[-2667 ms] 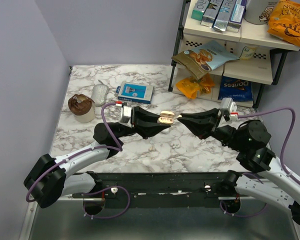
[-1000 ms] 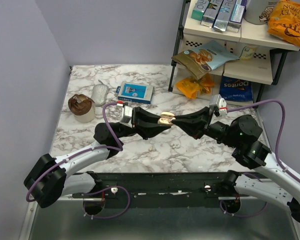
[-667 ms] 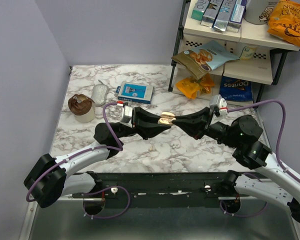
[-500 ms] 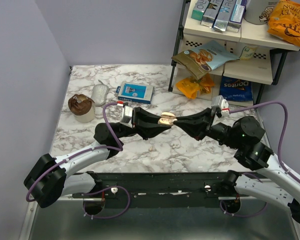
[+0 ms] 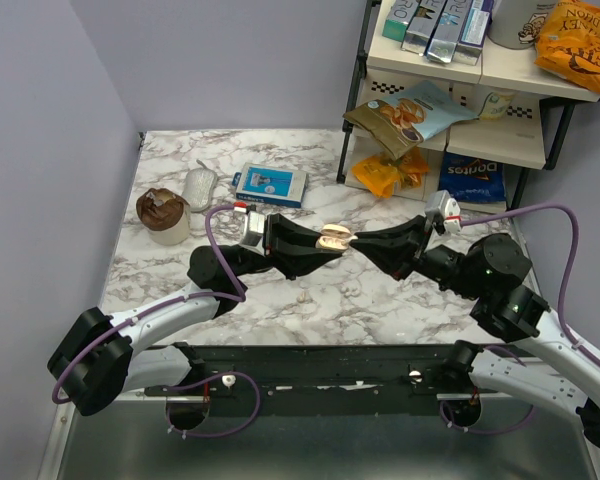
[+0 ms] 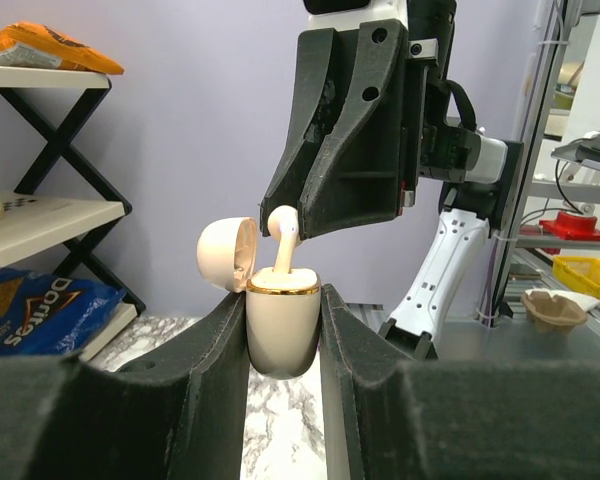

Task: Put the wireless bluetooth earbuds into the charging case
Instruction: Place the earbud in the charging case.

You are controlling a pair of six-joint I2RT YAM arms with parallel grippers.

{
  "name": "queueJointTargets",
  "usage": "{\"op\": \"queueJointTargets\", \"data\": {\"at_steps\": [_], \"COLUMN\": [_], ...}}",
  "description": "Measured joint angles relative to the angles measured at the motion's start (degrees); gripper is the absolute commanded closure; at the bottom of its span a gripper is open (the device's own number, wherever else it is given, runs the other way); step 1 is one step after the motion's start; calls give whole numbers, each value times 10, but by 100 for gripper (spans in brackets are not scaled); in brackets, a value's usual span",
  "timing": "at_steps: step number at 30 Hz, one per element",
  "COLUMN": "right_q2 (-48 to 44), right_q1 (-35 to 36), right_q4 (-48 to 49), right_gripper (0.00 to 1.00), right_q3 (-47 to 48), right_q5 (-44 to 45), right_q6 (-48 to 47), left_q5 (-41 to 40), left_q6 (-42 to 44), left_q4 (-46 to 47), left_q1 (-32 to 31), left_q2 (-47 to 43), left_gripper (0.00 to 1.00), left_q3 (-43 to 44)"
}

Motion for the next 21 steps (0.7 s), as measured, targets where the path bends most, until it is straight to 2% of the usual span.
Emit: {"op": "queueJointTargets", "data": {"at_steps": [5,7,8,11,14,21], "right_q2": [5,6,7,7,8,11], "right_q1": [0,0,0,0,0,0], "right_q4": [0,0,0,0,-5,-26], "right_gripper": [99,93,83,67,59,52], "right_q3": [0,0,0,0,1,3], "right_q5": [-3,-3,-3,-3,-3,-1], "right_q6": [5,7,9,9,12,16], "left_q5": [0,0,0,0,0,0], "left_q6": [-2,-2,-2,-2,-2,-3], "left_q4": [0,-1,-1,-1,0,0], "left_q1": [0,0,0,0,0,0], "left_q2": [0,0,0,0,0,0], "left_gripper": [100,100,100,100,100,100], "left_q3": [0,0,0,0,0,0]}}
